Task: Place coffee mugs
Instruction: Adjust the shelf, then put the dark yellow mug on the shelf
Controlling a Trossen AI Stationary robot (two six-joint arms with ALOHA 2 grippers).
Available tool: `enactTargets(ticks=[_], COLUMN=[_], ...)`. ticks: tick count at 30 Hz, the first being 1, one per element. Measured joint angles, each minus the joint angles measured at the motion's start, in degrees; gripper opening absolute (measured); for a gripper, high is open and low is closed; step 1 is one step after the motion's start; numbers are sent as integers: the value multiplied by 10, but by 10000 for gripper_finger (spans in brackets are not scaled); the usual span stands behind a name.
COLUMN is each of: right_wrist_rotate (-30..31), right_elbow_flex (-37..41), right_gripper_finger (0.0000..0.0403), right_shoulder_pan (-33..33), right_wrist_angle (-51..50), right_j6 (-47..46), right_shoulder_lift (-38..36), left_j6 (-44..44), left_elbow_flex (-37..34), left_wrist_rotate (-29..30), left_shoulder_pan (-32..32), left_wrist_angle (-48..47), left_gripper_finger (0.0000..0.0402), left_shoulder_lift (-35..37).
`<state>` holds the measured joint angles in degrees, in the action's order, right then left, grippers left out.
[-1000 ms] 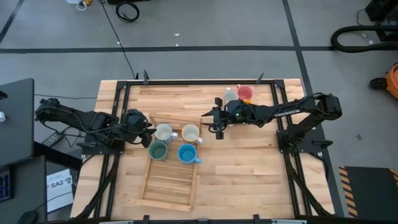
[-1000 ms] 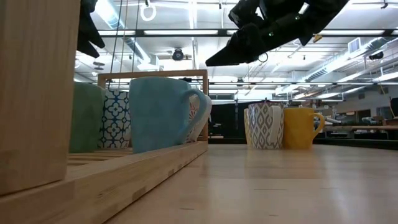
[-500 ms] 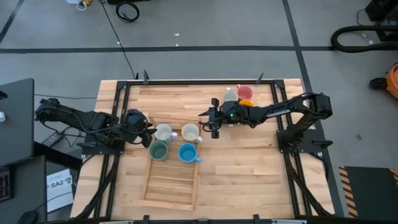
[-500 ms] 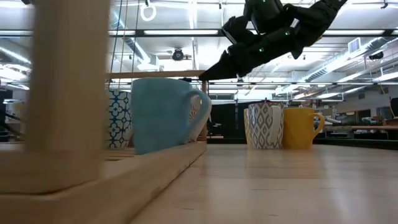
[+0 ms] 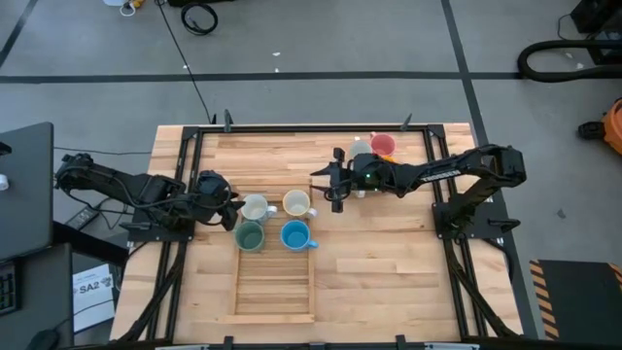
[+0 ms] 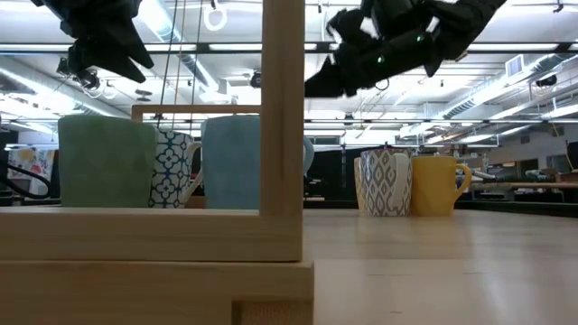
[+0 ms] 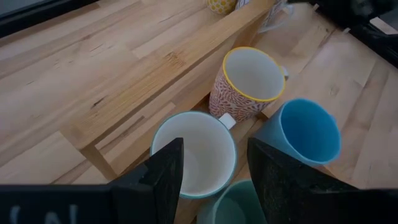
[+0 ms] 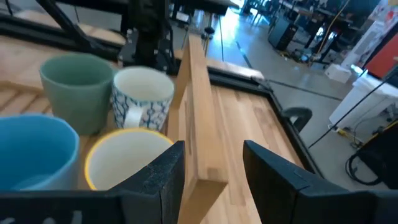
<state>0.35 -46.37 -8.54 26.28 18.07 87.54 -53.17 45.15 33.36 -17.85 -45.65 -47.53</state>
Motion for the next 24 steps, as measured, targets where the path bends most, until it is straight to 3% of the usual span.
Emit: enactTargets(ticks=[6,18,24], right_wrist_rotate=[19,67,144], right_elbow_flex=[0,0,0], right_gripper_finger=[168,168,168], right_shoulder_pan=[2,2,2], right_wrist_angle=[-63,-298,-352], right_j6=[1,-11,-119], right_shoulder_lift=[-75,-220,-235], left_j6=[0,0,0], left_elbow_flex=[0,0,0], left_wrist_rotate=[0,0,0], left_shoulder_pan=[0,0,0], left_wrist_angle=[0,0,0], left_gripper_finger=[182,182,182], left_shoulder_lift=[0,0,0])
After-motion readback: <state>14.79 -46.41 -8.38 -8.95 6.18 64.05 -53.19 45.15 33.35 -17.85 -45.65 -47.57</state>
